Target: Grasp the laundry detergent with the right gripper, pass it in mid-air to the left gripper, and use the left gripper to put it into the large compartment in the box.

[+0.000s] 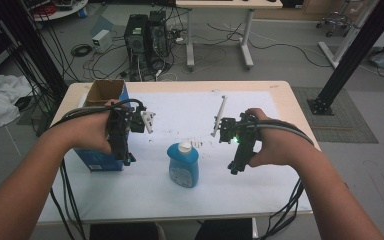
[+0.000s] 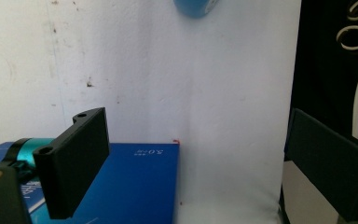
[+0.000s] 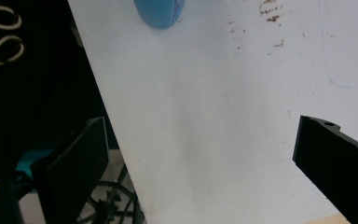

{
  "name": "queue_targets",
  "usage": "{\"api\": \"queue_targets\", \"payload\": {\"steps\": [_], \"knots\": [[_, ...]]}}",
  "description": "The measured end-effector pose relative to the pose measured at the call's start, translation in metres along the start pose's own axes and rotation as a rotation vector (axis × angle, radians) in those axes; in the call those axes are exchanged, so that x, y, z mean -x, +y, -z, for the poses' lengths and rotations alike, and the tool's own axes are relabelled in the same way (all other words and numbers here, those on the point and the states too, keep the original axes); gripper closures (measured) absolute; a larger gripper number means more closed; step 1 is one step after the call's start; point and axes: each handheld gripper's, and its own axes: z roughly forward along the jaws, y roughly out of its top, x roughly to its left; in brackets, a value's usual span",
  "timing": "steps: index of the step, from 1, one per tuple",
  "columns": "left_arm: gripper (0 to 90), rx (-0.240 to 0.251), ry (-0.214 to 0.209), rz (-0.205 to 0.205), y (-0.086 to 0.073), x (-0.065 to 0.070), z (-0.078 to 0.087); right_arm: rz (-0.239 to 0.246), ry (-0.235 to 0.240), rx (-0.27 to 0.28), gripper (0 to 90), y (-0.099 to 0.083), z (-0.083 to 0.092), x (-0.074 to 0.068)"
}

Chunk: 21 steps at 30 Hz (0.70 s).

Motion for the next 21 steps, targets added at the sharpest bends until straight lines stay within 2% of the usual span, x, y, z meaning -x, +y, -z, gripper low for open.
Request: {"api": "queue_targets", "payload": {"steps": [7, 15, 17, 21], "knots": [[6.8, 0.01, 0.006, -0.01, 0.0, 0.004, 0.001, -0.06, 0.011, 0.075, 2.6, -0.011, -0.01, -0.003], [6.7, 0.025, 0.01, 0.003, -0.005, 0.005, 0.001, -0.083, 0.008, 0.133, 2.6, -0.015, -0.02, -0.006], [6.7, 0.03, 0.011, 0.002, -0.007, 0.006, 0.002, -0.098, 0.005, 0.179, 2.6, -0.016, -0.021, -0.008], [6.8, 0.031, 0.01, 0.0, -0.009, 0.007, 0.002, -0.123, 0.032, 0.247, 2.6, -0.019, -0.027, -0.01]]}}
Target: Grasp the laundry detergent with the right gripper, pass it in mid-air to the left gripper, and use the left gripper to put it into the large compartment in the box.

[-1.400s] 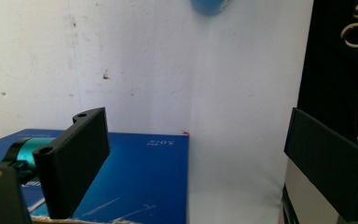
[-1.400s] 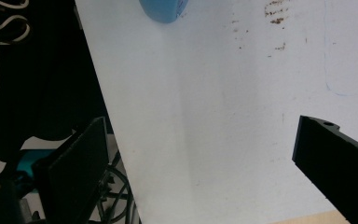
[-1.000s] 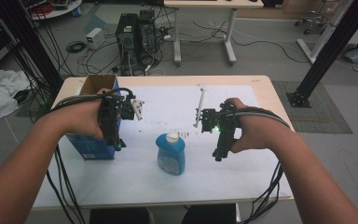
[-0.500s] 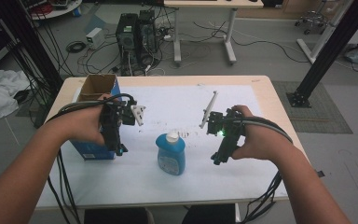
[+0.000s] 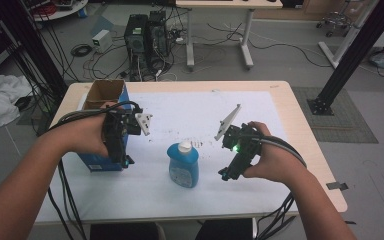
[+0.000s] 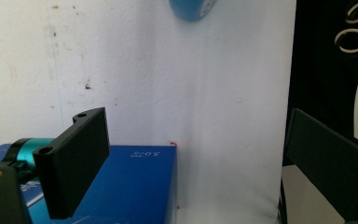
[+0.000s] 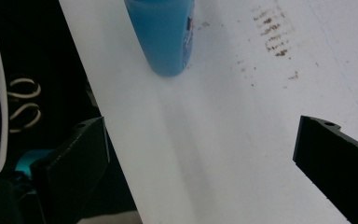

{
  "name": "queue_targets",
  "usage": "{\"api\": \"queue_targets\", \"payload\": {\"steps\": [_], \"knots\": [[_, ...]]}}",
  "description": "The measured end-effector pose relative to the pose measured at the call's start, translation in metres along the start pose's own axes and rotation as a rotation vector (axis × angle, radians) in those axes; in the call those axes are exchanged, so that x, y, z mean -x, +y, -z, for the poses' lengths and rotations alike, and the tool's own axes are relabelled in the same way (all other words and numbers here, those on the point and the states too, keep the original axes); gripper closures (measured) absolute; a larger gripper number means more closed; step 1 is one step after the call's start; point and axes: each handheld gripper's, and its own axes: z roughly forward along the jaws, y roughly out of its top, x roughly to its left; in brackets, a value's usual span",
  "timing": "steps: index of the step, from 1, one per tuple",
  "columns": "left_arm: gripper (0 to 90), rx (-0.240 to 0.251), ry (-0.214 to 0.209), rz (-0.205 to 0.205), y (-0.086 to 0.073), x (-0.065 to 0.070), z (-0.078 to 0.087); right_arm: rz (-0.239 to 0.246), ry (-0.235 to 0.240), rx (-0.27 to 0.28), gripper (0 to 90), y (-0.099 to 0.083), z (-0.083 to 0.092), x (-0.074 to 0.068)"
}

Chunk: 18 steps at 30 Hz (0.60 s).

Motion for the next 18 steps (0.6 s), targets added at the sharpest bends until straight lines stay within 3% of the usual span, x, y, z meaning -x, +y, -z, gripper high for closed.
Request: {"api": "queue_targets", "payload": {"steps": [8, 18], "knots": [[6.8, 0.015, -0.001, 0.003, -0.003, 0.001, 0.0, -0.04, 0.049, 0.113, 2.6, -0.01, -0.017, 0.0], [6.7, 0.032, -0.008, 0.006, -0.006, 0.0, -0.002, -0.066, 0.065, 0.176, 2.6, -0.018, -0.026, 0.001]]}}
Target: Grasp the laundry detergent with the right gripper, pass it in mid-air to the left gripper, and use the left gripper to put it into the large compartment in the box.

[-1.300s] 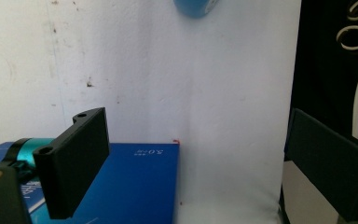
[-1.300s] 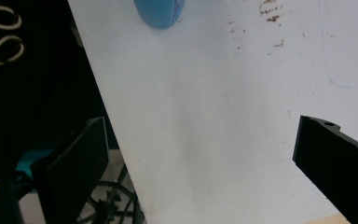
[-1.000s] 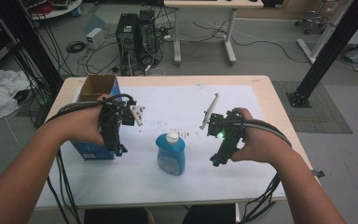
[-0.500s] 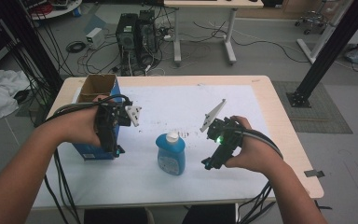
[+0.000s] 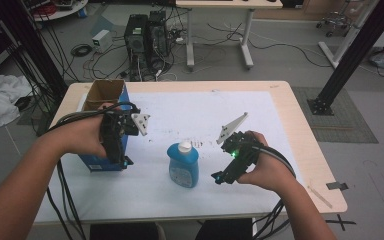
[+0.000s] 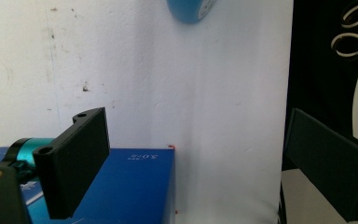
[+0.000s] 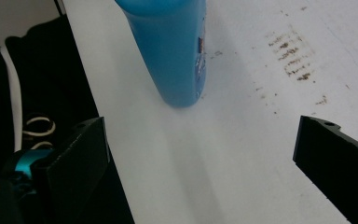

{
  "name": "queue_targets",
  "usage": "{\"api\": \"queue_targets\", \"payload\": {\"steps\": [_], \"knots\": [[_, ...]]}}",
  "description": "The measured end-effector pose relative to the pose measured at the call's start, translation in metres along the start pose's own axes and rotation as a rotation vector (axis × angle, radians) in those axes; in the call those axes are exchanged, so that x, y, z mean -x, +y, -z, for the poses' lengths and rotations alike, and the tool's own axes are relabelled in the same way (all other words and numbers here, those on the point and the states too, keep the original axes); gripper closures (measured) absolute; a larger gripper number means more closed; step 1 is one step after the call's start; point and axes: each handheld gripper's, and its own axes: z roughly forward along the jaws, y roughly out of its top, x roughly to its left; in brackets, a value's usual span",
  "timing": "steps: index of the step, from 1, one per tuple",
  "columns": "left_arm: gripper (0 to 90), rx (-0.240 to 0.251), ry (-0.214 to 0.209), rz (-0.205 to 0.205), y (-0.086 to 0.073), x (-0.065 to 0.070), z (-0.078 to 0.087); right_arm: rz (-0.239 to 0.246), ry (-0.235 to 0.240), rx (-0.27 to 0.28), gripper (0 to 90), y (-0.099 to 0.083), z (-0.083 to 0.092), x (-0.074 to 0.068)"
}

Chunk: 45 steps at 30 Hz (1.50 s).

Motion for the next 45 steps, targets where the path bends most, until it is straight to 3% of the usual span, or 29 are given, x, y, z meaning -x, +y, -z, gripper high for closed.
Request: {"api": "queue_targets", "payload": {"steps": [11, 17, 19, 25, 45], "knots": [[6.7, 0.008, -0.007, -0.008, 0.002, 0.002, -0.001, -0.015, 0.04, 0.107, 2.6, -0.007, -0.018, -0.003], [6.7, 0.006, -0.007, -0.004, 0.0, 0.003, 0.0, -0.008, 0.064, 0.112, 2.6, -0.008, -0.028, -0.003], [6.7, 0.01, -0.012, -0.01, -0.002, 0.002, 0.0, 0.008, 0.107, 0.113, 2.6, -0.009, -0.033, -0.001], [6.7, 0.016, -0.015, -0.004, -0.003, 0.003, -0.002, 0.022, 0.135, 0.127, 2.6, -0.009, -0.042, 0.002], [6.7, 0.013, -0.014, -0.013, -0.002, 0.005, -0.003, 0.004, 0.176, 0.189, 2.6, -0.009, -0.067, 0.003]]}}
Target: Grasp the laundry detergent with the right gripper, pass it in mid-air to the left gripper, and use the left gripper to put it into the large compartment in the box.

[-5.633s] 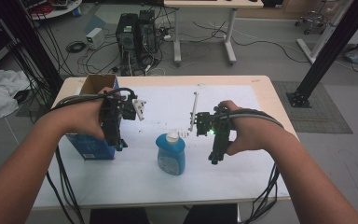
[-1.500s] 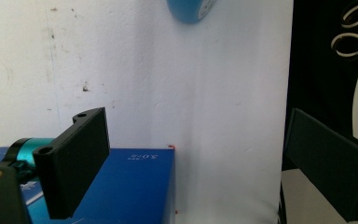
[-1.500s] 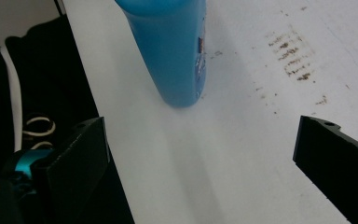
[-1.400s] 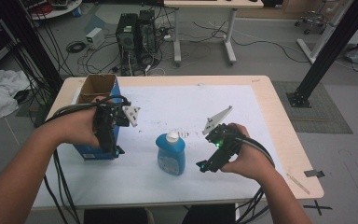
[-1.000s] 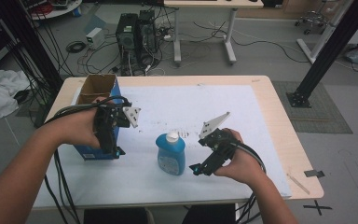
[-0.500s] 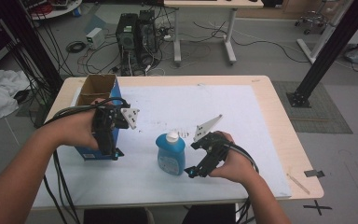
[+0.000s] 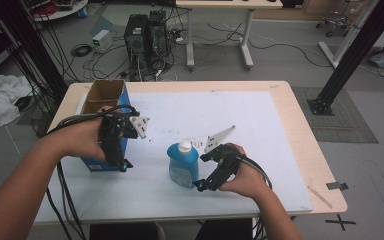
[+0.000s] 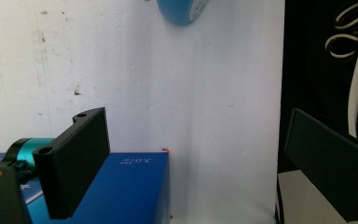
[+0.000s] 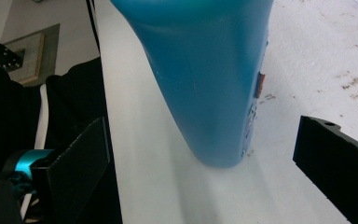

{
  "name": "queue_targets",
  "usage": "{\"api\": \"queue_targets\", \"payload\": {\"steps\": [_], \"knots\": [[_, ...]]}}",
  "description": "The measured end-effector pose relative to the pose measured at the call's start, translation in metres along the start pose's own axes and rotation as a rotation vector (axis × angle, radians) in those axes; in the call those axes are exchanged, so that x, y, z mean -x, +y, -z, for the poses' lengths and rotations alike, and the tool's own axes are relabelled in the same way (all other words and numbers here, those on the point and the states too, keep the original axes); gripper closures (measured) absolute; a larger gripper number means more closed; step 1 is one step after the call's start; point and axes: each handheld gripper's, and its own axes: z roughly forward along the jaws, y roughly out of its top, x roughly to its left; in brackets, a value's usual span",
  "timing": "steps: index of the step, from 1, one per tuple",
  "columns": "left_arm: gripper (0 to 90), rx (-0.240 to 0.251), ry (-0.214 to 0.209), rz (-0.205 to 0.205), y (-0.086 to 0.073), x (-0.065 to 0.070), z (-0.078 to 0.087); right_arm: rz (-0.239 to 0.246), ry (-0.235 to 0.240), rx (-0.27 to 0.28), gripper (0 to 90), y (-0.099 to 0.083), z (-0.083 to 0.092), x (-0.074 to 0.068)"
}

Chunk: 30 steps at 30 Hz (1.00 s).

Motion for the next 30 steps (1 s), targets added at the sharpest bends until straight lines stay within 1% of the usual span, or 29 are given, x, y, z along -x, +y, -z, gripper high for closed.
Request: {"api": "queue_targets", "payload": {"steps": [5, 9, 16, 17, 20, 22, 26, 30], "knots": [[6.7, 0.004, 0.0, 0.003, 0.001, 0.001, 0.0, 0.001, -0.009, 0.038, 2.6, -0.002, -0.005, -0.001], [6.7, 0.001, 0.0, -0.001, 0.001, 0.001, 0.0, -0.008, -0.005, 0.075, 2.6, -0.003, -0.01, -0.002], [6.7, 0.003, 0.006, -0.001, 0.001, 0.003, 0.002, -0.008, -0.013, 0.104, 2.6, -0.003, -0.019, -0.002], [6.7, 0.003, 0.008, -0.002, 0.001, 0.003, 0.002, -0.011, -0.023, 0.111, 2.6, -0.003, -0.022, -0.002], [6.7, 0.002, 0.008, -0.001, 0.0, 0.004, 0.002, -0.017, -0.032, 0.118, 2.6, -0.003, -0.026, -0.002], [6.7, 0.003, 0.01, -0.001, 0.0, 0.004, 0.002, -0.018, -0.053, 0.13, 2.7, -0.003, -0.032, -0.002], [6.7, 0.004, 0.011, -0.001, 0.0, 0.004, 0.002, -0.013, -0.065, 0.15, 3.1, -0.003, -0.035, -0.003], [6.7, 0.006, 0.015, 0.002, -0.002, 0.004, 0.002, -0.012, -0.075, 0.183, 4.3, -0.003, -0.036, -0.003]]}}
